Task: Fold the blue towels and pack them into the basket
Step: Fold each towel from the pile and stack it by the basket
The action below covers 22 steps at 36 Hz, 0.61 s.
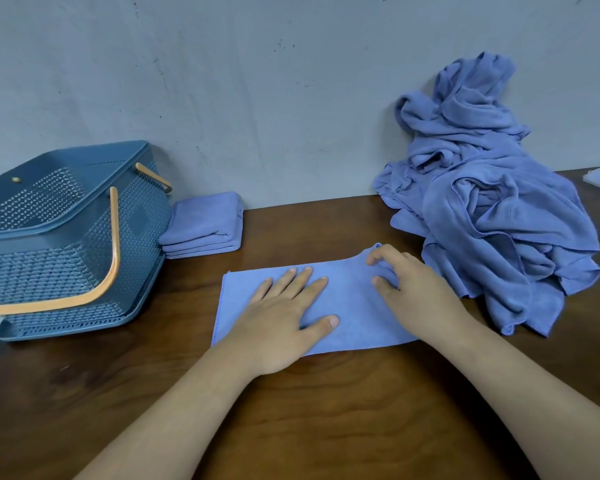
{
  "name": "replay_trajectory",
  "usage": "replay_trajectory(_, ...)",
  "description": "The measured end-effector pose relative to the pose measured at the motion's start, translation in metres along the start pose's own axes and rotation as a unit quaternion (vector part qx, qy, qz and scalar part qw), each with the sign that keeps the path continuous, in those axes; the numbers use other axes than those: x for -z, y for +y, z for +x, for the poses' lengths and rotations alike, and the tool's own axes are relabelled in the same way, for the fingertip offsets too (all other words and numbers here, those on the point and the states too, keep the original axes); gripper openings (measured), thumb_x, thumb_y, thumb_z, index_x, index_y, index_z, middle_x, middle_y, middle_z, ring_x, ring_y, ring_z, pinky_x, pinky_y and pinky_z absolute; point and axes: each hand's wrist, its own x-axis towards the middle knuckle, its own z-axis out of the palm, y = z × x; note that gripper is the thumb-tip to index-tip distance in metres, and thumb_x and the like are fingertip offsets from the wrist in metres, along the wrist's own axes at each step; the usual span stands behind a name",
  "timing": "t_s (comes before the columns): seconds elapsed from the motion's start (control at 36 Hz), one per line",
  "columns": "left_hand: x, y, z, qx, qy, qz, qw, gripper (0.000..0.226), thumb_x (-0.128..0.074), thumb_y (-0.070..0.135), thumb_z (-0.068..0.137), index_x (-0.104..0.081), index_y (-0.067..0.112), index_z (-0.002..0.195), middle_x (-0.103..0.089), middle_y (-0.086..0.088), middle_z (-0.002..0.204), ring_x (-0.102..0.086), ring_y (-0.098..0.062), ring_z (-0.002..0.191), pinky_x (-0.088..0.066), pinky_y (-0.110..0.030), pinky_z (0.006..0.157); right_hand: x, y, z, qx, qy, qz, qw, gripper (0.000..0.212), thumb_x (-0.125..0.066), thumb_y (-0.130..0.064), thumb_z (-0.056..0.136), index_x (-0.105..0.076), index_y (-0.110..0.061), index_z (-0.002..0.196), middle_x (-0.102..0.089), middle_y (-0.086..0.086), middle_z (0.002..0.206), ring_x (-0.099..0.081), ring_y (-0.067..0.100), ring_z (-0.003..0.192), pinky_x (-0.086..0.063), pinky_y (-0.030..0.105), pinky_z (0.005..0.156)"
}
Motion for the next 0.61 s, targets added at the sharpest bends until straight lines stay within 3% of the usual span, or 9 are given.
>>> replay_trajectory(0.11, 0.0, 0.0, -0.001, -0.005, -0.002, 0.004, 1.0, 0.08, -0.015, 0.088, 0.095, 0.003, 0.055, 0.165, 0.018, 0.027, 0.172, 0.025, 0.004, 0.156, 0.013, -0.037, 0.131, -0.002, 0.008, 0.004, -0.024, -0.007, 0.1, 0.995, 0.018, -0.052, -0.013, 0.105, -0.056, -0.029, 0.098, -0.054, -0.02, 0.067, -0.043, 0.008, 0.049, -0.033, 0.018, 0.047)
replay_trajectory(0.22, 0.0, -0.001, -0.001, -0.007, -0.005, 0.003, 1.0, 0.079, -0.014, 0.088, 0.095, 0.003, 0.055, 0.165, 0.018, 0.027, 0.172, 0.025, 0.004, 0.156, 0.012, -0.038, 0.131, -0.003, 0.015, 0.009, -0.054, 0.002, 0.101, 0.993, 0.038, -0.047, -0.011, 0.108, -0.068, -0.03, 0.083, -0.046, -0.019, 0.05, -0.037, 0.008, 0.043, -0.029, 0.02, 0.046)
replay_trajectory(0.28, 0.0, -0.001, -0.001, -0.006, -0.006, 0.002, 1.0, 0.08, -0.014, 0.088, 0.095, 0.003, 0.055, 0.165, 0.018, 0.027, 0.172, 0.025, 0.004, 0.156, 0.012, -0.038, 0.131, -0.003, 0.015, 0.01, -0.069, 0.006, 0.097, 0.993, 0.052, -0.044, -0.005, 0.106, -0.075, -0.034, 0.076, -0.062, -0.022, 0.063, -0.05, 0.006, 0.052, -0.04, 0.029, 0.054)
replay_trajectory(0.33, 0.0, -0.001, 0.0, -0.007, -0.005, 0.002, 1.0, 0.08, -0.013, 0.089, 0.094, 0.004, 0.056, 0.165, 0.018, 0.027, 0.172, 0.026, 0.005, 0.156, 0.012, -0.038, 0.131, -0.005, 0.012, 0.009, -0.073, 0.008, 0.11, 0.991, 0.06, -0.041, 0.001, 0.104, -0.078, -0.038, 0.076, -0.073, -0.013, 0.088, -0.062, 0.011, 0.073, -0.053, 0.037, 0.071)
replay_trajectory(0.44, -0.001, -0.001, 0.0, -0.008, -0.001, 0.003, 1.0, 0.081, -0.012, 0.089, 0.094, 0.004, 0.055, 0.165, 0.018, 0.027, 0.172, 0.026, 0.005, 0.155, 0.012, -0.037, 0.131, -0.006, 0.01, 0.011, -0.073, -0.009, 0.099, 0.992, 0.039, -0.044, -0.016, 0.11, -0.069, -0.035, 0.133, -0.057, -0.02, 0.098, -0.052, -0.001, 0.078, -0.039, 0.016, 0.074)
replay_trajectory(0.53, -0.001, 0.0, -0.001, -0.007, -0.001, 0.003, 1.0, 0.081, -0.012, 0.088, 0.094, 0.003, 0.053, 0.166, 0.018, 0.026, 0.173, 0.026, 0.004, 0.156, 0.012, -0.038, 0.131, -0.008, 0.004, 0.011, -0.085, -0.025, 0.073, 0.993, 0.044, -0.05, -0.038, 0.108, -0.052, -0.041, 0.152, -0.056, -0.012, 0.139, -0.051, 0.006, 0.108, -0.037, 0.026, 0.091)
replay_trajectory(0.61, 0.0, 0.001, -0.002, -0.007, -0.006, -0.002, 1.0, 0.08, -0.013, 0.087, 0.095, 0.001, 0.053, 0.166, 0.017, 0.026, 0.173, 0.025, 0.005, 0.156, 0.012, -0.038, 0.131, -0.013, -0.005, 0.009, -0.059, -0.039, 0.008, 0.997, 0.055, -0.051, -0.039, 0.108, -0.039, -0.035, 0.161, -0.047, -0.008, 0.158, -0.051, 0.017, 0.136, -0.037, 0.028, 0.094)
